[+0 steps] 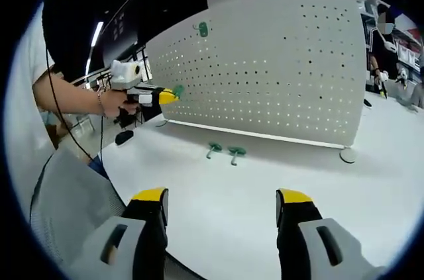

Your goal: Insert the hook assembly into the mounting plate slot until the hook locks in place.

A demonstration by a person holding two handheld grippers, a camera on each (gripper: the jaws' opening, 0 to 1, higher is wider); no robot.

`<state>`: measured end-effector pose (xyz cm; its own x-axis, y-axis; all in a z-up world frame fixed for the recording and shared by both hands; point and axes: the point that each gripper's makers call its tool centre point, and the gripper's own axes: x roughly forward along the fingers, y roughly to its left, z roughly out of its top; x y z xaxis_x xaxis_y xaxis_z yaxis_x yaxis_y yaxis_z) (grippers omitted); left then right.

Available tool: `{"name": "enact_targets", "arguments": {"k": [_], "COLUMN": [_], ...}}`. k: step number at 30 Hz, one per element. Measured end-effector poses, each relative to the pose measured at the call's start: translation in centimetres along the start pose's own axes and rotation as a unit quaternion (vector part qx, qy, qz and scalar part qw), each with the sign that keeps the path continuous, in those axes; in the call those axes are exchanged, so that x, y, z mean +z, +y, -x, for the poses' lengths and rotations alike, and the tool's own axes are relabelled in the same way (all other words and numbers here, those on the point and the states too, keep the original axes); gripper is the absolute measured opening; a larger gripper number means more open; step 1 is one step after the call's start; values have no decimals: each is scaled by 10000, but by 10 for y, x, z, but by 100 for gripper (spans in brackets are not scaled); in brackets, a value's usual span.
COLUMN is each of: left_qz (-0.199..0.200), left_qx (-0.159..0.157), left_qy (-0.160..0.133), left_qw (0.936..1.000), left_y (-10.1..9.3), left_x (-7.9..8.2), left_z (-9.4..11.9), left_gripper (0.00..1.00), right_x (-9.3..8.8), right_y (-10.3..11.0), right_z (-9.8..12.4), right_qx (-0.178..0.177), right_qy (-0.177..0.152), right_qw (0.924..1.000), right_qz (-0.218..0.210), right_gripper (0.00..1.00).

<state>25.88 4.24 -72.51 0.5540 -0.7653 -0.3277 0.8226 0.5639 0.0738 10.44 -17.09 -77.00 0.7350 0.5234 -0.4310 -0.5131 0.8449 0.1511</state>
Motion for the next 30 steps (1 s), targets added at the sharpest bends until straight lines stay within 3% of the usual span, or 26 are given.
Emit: {"name": "enact_targets", "arguments": {"k": [9, 19, 20, 28, 30], "left_qz": [415, 441, 627, 699, 942], "left_qx": [145, 119, 144, 220, 217], "left_qy": [-591, -842, -962, -1228, -1476], "left_qw": [9973, 9954, 9933, 9897, 9843], "left_y": [-14, -31, -31, -37, -39], "left_x": [21, 30, 34, 51, 60], "left_z": [16, 30, 32, 46, 49], "left_gripper": [2, 2, 2, 2, 2], "right_x": [5, 4, 4, 1, 0], "right_y": [1, 2, 3, 4, 4], "right_z": [0, 2, 2, 5, 5], "right_qx": [11, 22, 20, 7, 1], "right_qy": [-68, -104, -109, -81, -78], "right_qw": [10000, 9999, 9999, 10000, 10000], "right_qz": [22, 25, 24, -1, -14], "right_gripper": [64, 63, 63, 63, 63]}}
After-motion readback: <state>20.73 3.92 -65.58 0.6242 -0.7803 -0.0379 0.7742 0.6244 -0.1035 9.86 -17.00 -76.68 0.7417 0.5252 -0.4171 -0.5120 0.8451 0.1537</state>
